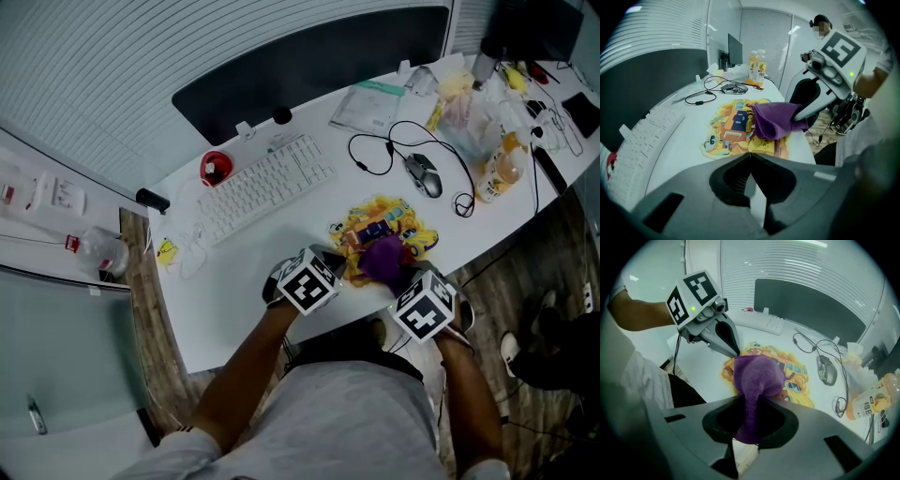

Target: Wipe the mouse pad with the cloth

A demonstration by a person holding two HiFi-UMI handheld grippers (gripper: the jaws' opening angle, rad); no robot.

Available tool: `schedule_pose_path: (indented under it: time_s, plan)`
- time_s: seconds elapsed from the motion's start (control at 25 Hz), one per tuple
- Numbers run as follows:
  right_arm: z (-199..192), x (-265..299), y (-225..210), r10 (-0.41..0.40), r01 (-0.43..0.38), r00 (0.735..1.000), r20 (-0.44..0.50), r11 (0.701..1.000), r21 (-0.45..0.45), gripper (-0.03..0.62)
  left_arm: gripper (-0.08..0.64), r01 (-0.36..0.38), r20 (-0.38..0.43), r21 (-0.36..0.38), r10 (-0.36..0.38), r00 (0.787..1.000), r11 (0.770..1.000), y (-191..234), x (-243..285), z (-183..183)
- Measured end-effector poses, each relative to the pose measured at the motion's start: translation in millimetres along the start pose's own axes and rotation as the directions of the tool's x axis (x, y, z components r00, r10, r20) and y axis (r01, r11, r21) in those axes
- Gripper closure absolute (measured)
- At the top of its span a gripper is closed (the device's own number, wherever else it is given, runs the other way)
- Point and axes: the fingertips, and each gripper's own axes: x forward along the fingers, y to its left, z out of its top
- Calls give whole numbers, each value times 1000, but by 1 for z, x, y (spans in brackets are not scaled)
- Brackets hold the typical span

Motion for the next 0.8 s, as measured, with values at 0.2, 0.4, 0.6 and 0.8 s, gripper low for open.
schedule_pose_path:
  time_s: [0.2, 0.4, 0.6, 0.8]
  plan:
    - [-21, -7, -22, -38, 38, 999, -20, 999, 39, 522, 543, 0, -2, 5, 0, 1000, 1000, 0, 0, 0]
    - [-36, -15, -41, -68, 70, 997, -30, 994, 89, 522, 541, -2, -6, 11, 3, 1000, 1000, 0, 0, 1]
    - [-49, -18, -50, -85, 90, 995, -44, 987, 133, 522, 541, 1, -13, 15, -1, 1000, 1000, -1, 1, 0]
    - [-52, -20, -54, -91, 95, 995, -32, 984, 149, 522, 541, -3, -17, 19, 3, 1000, 1000, 0, 1, 0]
